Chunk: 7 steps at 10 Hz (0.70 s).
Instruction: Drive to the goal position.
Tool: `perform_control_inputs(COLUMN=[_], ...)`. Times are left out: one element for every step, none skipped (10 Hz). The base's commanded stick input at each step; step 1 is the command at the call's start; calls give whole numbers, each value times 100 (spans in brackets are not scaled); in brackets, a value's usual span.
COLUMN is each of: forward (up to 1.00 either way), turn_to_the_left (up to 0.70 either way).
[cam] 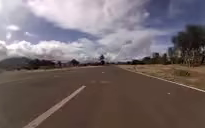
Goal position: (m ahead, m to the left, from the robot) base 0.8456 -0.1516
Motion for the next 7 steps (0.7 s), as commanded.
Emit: perform_control_inputs(forward=[70, 70, 70, 70, 70, 70, 70], turn_to_the_left=[-25, -11, 0, 0, 0, 0, 0])
